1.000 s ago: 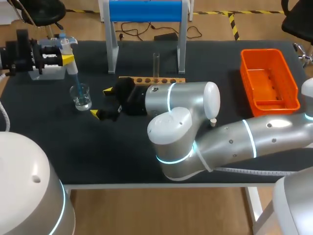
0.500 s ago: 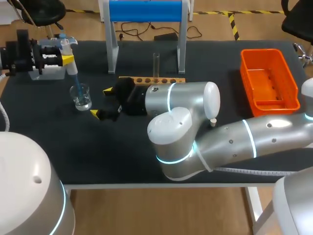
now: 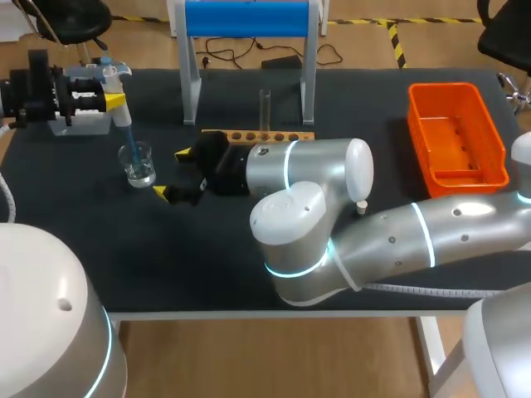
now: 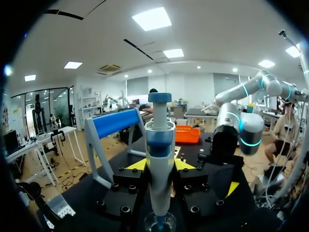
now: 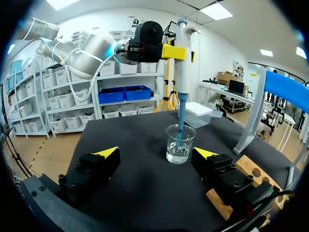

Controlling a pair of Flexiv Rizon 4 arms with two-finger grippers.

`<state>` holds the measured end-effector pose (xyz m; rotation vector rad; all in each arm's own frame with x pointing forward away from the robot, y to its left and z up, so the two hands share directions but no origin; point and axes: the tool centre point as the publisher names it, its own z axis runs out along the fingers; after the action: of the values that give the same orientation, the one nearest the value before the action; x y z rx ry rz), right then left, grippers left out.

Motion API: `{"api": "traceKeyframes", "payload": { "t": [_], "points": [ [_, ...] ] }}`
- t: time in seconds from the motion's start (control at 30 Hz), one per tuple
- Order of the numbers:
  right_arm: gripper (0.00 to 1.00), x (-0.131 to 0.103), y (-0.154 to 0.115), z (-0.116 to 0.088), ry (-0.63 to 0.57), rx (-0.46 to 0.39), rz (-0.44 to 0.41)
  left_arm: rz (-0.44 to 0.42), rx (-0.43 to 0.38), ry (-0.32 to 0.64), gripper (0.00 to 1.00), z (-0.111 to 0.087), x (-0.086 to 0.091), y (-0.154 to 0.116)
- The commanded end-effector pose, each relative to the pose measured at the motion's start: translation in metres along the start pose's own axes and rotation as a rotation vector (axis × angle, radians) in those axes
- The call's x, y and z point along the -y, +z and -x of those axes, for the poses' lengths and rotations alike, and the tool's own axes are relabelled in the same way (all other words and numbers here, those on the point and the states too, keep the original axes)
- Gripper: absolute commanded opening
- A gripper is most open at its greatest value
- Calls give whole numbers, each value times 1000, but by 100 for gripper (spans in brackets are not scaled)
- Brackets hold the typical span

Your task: Invert the test tube, pick up the pipette, mount the tip to pipette, aspirate from beaker and dispense into the tube, eject the tip, return the pipette, and cap with the stopper.

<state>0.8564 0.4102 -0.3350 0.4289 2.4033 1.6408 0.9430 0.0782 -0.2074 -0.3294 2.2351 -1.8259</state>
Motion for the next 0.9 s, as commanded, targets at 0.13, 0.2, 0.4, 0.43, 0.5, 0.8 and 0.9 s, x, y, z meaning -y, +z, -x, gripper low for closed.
{"api": "traceKeyframes", "payload": {
  "t": [0.13,0.2,0.4,0.43,0.5,0.8,0.9],
  "points": [
    [100,1,3,-1,1,3,2,-1,2,1,0,0,0,1],
    [100,1,3,-1,1,3,2,-1,2,1,0,0,0,1],
    [100,1,3,-1,1,3,2,-1,2,1,0,0,0,1],
    [100,1,3,-1,1,3,2,-1,2,1,0,0,0,1],
    [100,0,1,-2,0,4,3,-1,2,1,0,0,0,1],
    [100,-11,-21,-7,-9,-7,8,-1,2,1,0,0,0,1],
    [100,-16,-28,-8,-19,-15,2,-1,2,1,0,0,0,1]
  ]
}}
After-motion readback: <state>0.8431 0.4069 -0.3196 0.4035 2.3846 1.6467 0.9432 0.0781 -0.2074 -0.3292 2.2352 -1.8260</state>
